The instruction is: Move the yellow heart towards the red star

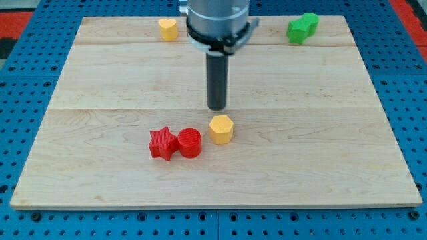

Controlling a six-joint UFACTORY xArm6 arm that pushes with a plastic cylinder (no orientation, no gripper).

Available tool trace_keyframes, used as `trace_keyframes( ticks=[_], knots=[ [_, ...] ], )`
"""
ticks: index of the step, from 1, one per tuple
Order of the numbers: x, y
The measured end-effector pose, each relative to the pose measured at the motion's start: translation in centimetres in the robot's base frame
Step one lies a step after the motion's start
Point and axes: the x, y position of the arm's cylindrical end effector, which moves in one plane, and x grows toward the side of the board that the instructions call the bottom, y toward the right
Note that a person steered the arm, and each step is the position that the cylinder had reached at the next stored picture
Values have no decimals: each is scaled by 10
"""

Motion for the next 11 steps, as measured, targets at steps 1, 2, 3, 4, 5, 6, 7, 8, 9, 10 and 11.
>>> trace_keyframes(
  ticks=[1,2,3,4,5,6,7,8,9,10,11],
  knots=[
    [-70,-12],
    [-136,-16],
    [-193,-23],
    [-224,-64],
    [-223,-90],
    [-206,-90],
    [-181,-89],
    [-151,-79],
    [-119,-74],
    [-79,-68],
    [-33,-55]
  ],
)
